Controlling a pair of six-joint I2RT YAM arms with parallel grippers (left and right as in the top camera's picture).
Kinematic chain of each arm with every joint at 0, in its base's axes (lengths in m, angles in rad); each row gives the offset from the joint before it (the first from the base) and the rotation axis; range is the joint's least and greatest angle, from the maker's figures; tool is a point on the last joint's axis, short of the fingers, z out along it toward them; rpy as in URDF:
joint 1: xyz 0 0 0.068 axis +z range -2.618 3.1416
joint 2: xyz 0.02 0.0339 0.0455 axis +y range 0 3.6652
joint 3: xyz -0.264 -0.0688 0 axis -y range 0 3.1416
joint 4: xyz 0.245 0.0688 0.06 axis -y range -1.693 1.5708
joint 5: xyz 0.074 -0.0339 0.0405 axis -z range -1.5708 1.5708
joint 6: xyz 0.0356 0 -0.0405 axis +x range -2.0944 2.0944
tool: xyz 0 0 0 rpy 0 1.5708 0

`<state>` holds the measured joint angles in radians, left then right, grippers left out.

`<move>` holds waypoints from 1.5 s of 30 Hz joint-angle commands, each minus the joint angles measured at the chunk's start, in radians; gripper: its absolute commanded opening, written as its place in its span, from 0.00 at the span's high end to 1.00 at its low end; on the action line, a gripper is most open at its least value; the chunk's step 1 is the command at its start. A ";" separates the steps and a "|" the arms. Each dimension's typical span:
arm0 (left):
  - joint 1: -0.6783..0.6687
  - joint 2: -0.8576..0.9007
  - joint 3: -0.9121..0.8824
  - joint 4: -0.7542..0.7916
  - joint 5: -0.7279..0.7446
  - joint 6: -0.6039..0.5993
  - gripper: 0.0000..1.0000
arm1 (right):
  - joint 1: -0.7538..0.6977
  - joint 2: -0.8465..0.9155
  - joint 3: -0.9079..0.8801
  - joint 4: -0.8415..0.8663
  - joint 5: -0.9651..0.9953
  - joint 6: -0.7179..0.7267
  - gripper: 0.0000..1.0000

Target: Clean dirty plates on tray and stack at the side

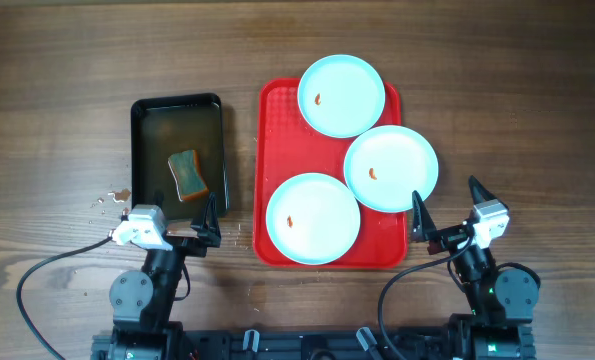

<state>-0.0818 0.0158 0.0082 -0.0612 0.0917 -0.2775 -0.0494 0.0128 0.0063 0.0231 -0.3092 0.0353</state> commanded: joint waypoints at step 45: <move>0.006 0.075 0.215 0.152 0.270 -0.071 0.00 | -0.002 0.061 0.248 -0.061 -0.307 0.411 0.00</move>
<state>-0.0818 0.0284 0.0780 0.1593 0.3359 -0.3290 -0.0494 0.0269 0.0948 0.0383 -0.5163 0.3916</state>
